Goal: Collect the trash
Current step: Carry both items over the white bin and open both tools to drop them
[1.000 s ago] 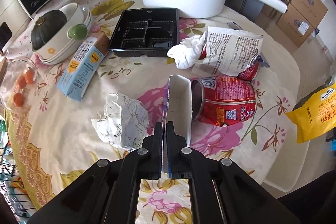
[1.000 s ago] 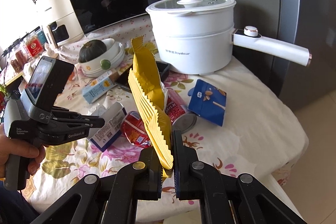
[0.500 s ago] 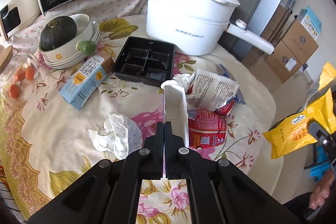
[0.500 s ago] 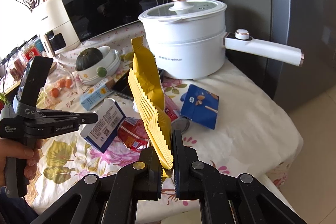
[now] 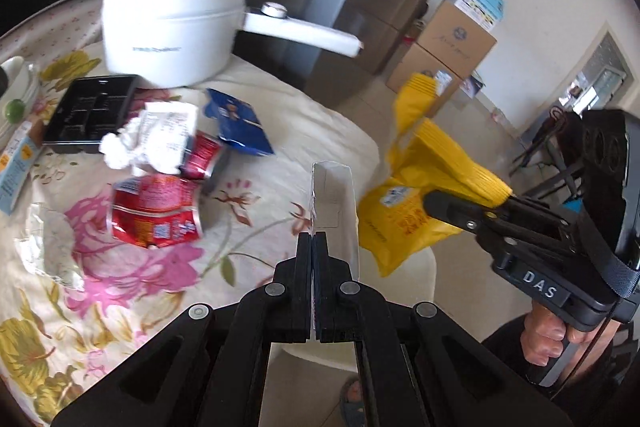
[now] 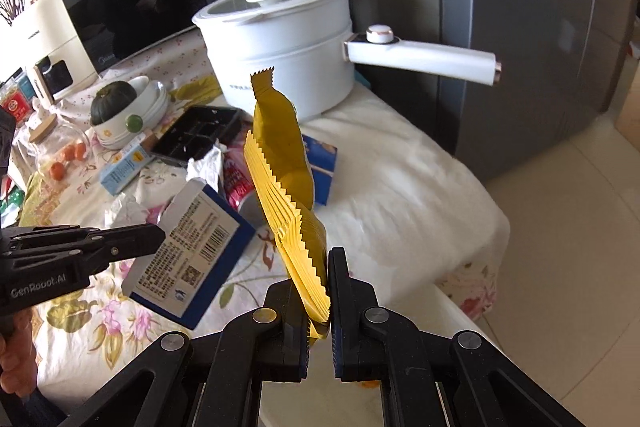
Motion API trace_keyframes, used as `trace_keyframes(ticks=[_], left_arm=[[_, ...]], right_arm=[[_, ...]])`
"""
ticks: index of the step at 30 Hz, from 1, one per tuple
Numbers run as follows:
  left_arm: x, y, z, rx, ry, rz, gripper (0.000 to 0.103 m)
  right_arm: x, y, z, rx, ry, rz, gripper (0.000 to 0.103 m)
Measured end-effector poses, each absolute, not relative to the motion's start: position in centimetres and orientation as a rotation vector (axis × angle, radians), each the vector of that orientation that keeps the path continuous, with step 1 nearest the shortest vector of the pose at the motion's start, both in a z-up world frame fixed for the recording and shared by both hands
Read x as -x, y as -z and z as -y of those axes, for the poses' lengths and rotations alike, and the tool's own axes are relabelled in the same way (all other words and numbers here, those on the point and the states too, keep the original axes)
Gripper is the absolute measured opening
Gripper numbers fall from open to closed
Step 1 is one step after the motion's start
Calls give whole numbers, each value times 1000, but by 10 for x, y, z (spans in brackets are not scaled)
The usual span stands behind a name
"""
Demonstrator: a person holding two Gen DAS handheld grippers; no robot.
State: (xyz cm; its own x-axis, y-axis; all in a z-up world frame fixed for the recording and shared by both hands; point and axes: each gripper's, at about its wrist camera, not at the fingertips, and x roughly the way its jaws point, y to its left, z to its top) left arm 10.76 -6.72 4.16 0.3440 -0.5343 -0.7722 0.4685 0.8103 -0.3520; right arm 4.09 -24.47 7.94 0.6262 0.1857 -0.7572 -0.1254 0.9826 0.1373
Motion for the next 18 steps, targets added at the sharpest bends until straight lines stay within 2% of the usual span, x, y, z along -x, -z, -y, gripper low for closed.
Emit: trace_keyframes(ticks=[8,16,18], left_arm=[[-85,10,123,-64,708,-1137,0],[-84,23,138,-102,701,-1157,2],[-85,24,137,-97,696,-1160,2]], right_arm=[[-39,-37,256,-36,-102,-1038,8],[-35,-12,268,-14,-20,-1131,9],[-37,-12,268,-9,-2,-1140,20]])
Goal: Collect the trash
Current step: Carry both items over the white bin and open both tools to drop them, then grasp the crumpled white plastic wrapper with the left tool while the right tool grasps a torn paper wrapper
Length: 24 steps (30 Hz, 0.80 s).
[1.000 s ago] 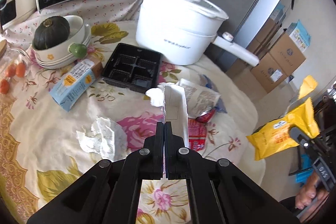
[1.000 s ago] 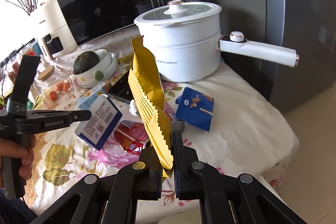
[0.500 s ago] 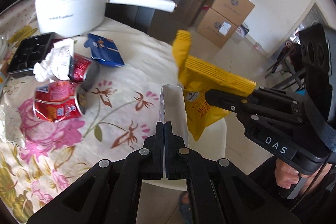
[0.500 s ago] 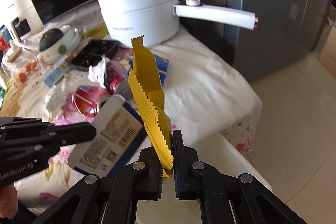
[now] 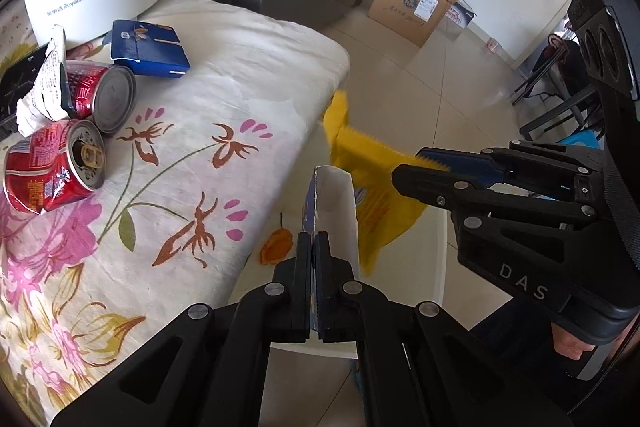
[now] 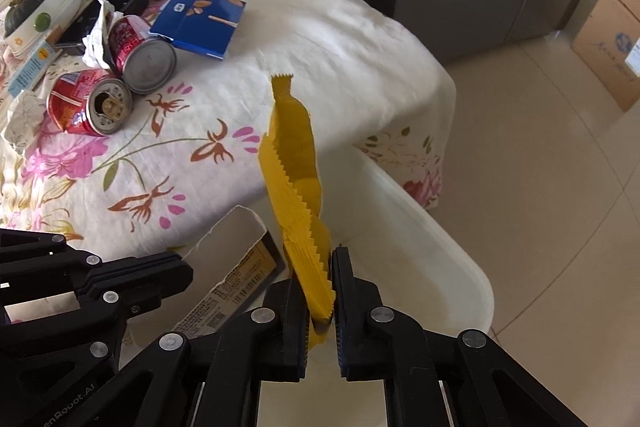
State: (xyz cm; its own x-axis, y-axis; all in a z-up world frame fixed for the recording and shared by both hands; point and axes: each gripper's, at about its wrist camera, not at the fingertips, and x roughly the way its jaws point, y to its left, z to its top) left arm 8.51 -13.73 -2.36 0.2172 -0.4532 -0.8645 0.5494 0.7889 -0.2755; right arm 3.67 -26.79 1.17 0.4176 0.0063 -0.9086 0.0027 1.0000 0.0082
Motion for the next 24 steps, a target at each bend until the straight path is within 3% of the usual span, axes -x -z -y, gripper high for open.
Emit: trace_keyframes(ticks=[3,11,12,15,24], left_arm=[[-88,24,133,-89,685,-1168,2],[-88,24,129,-93,682,-1176,5],[-87,25,130,-98,689,-1182,7],[-85,29,134,-104,699,-1190,51],[-92,8,112,-53,635,-1154,53]], right_arm=[[-37,-12,265,-1,3,-1135,33],[-39,-17,262,10,14,-1112,42],[-39,-17,263,8,18,-1109,42],[-40,-18,265,-5,26,-1105,43],[-42,-19,269,-23,38,-1097,44]])
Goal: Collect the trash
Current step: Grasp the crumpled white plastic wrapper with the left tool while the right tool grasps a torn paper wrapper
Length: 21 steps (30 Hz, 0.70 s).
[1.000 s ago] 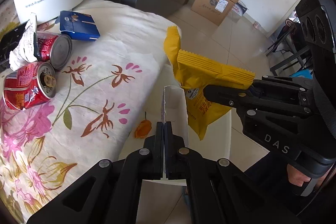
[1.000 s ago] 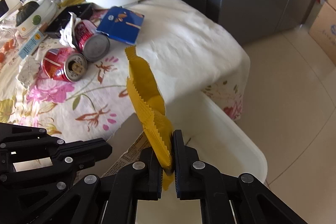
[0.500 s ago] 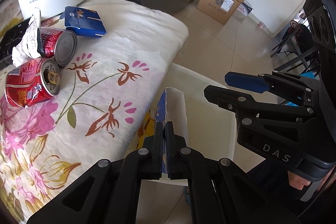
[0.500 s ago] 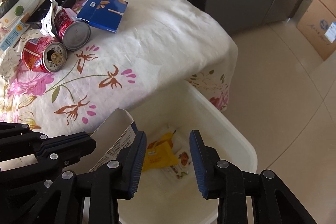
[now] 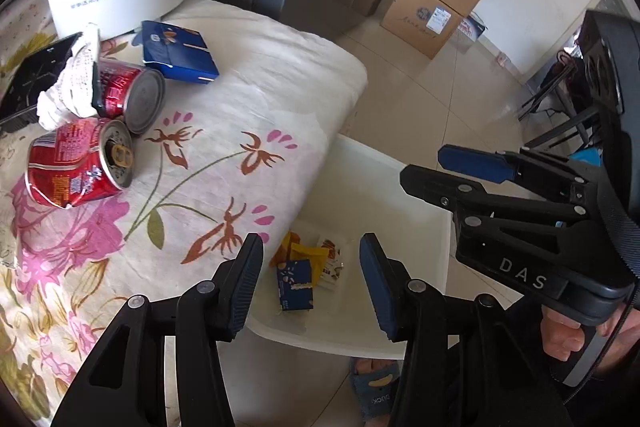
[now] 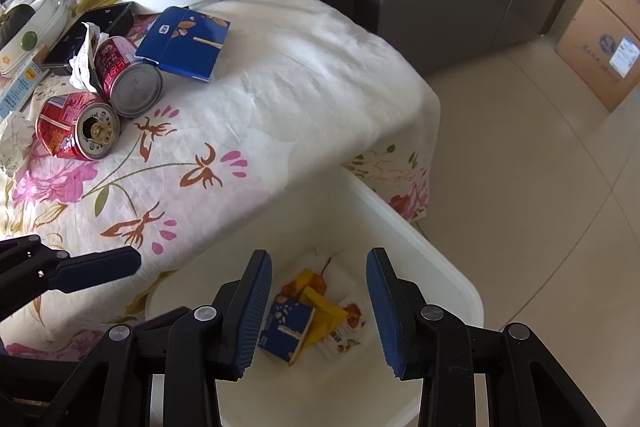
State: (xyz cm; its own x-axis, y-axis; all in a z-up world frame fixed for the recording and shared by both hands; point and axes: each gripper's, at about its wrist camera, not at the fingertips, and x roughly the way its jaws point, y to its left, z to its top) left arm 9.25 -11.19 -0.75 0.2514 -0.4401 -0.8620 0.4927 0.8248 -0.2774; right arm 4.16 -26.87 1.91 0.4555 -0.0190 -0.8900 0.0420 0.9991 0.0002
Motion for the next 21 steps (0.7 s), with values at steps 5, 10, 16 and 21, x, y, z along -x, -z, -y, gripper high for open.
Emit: trace_keyframes(ticks=[5,10,16,21], left_arm=[[-105,-16,81,-24,545,-1113,53],[-132,-54,6,120,395,-1050,53],[-165,-59,-106,289,71,-1030,57],[-179,-23,-131,347,-5,-1150,57]], right_arm=[[-43,-20,275,-57,51,-1095,44],[-43,-19,276,-90,39,-1099,47],[-44,-17,274,-100,42,-1103,51],[-51,-12,257,-85,7,-1113,52]])
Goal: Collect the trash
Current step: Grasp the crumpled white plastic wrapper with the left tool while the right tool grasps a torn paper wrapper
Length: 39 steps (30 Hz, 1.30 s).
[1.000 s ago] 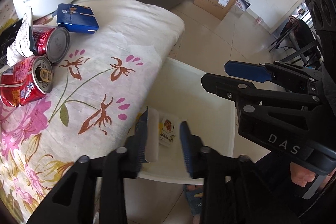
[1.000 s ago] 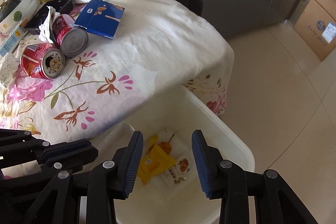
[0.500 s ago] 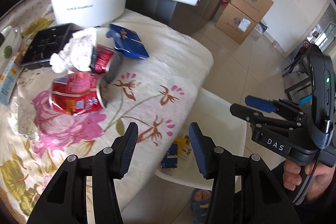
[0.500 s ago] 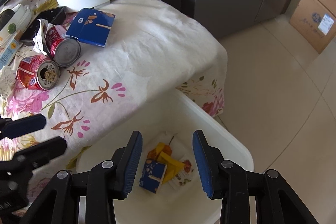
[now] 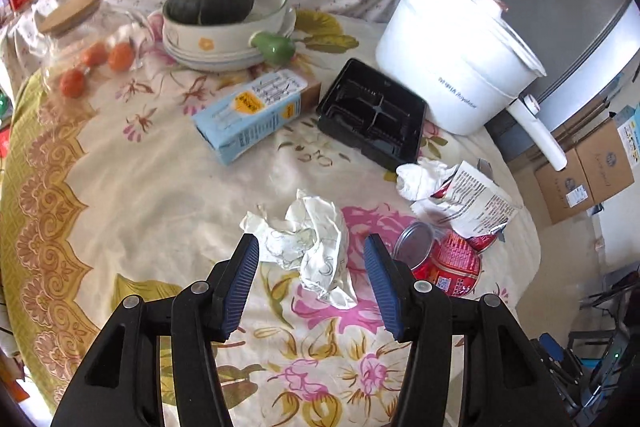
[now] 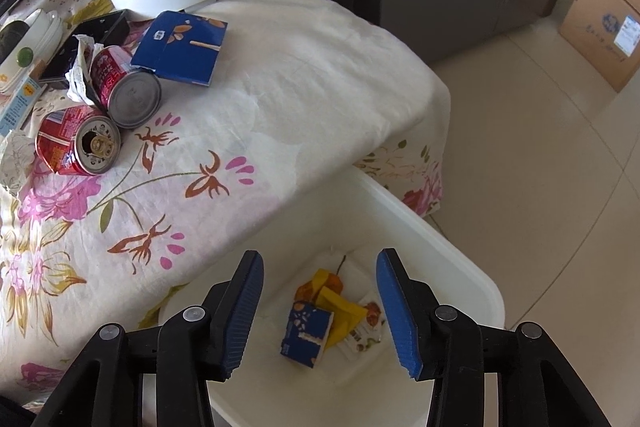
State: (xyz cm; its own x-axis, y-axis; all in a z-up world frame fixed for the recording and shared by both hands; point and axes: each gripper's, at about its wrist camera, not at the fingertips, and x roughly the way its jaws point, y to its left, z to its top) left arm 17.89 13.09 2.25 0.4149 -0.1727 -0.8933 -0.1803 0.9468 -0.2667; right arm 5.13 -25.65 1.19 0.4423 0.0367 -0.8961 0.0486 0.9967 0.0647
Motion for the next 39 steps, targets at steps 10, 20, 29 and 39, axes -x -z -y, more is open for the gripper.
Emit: trace_keyframes(ticks=[10,20,29,39], left_arm=[[-191,17,-114,414,-8,-1250,57],[-182,10,-124,466,-23,-1176,22],[-168,-17,-128,486,5,-1102,22],[-177,-18,-131,518,22,-1088,22]], right_arm=[[-74,-18,217,-145,-142,-1065,55],[-121,-30,178,-96,-207,-922,55],[-154,-45,142,-106,-339,-840,55],[-183,-19,128,-137,-358,-871,16]])
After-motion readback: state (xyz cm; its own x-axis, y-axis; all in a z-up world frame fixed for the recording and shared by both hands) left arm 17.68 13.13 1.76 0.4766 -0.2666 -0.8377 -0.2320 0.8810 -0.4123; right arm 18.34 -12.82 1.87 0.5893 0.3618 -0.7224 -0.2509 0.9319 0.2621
